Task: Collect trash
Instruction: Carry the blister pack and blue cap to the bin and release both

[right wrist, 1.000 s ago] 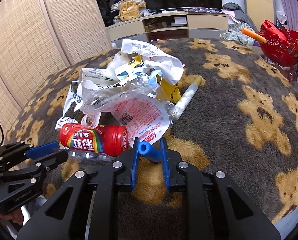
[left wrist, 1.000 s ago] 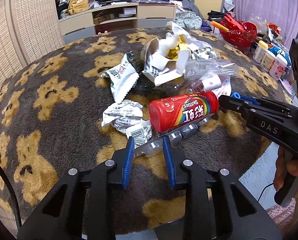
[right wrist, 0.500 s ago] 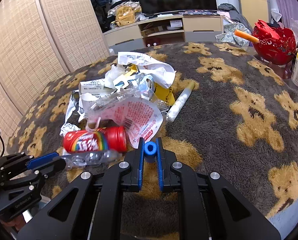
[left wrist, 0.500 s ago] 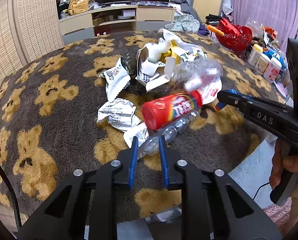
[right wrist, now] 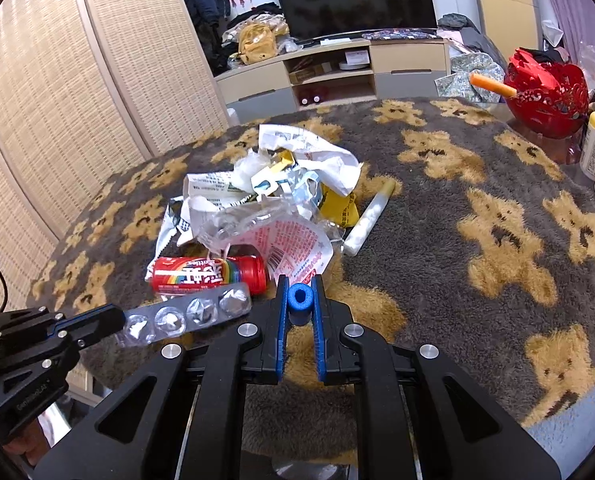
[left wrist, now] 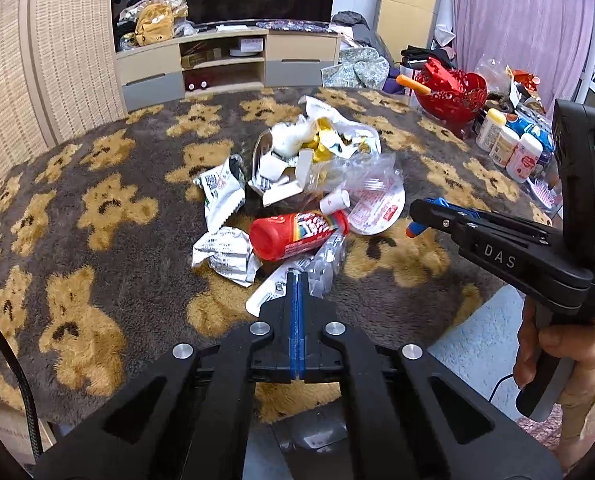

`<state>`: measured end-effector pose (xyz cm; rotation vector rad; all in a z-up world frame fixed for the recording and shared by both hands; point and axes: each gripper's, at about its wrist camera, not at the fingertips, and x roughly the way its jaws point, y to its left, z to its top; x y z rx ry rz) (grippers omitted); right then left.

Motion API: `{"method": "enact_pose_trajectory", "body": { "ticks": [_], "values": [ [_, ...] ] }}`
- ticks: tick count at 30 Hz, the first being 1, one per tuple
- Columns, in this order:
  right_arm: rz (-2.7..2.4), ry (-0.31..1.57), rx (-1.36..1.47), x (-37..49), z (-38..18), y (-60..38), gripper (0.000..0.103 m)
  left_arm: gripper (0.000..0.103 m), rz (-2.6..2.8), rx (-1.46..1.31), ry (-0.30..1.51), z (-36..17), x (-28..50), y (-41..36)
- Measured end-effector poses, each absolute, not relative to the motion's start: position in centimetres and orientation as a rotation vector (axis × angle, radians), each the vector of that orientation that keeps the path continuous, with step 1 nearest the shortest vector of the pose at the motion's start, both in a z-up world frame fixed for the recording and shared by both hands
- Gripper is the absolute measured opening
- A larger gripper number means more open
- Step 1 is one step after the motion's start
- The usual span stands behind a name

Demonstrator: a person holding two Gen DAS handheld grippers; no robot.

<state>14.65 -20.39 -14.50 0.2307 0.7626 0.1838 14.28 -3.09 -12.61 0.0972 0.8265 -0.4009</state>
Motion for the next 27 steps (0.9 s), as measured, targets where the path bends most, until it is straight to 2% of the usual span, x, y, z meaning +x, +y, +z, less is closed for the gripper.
{"method": "enact_pose_trajectory", "body": {
  "ticks": [16,27],
  "values": [
    [0.200,0.729,0.216,9.8,-11.0,-20.7,0.012,0.000,-0.389,0.083,0.756,-8.1,9.2,-2.5],
    [0.216,0.775,0.175,2.8,-11.7,-20.7,0.013,0.000,-0.394,0.028,0.796,-9.3,2.6,-1.7]
  ]
}}
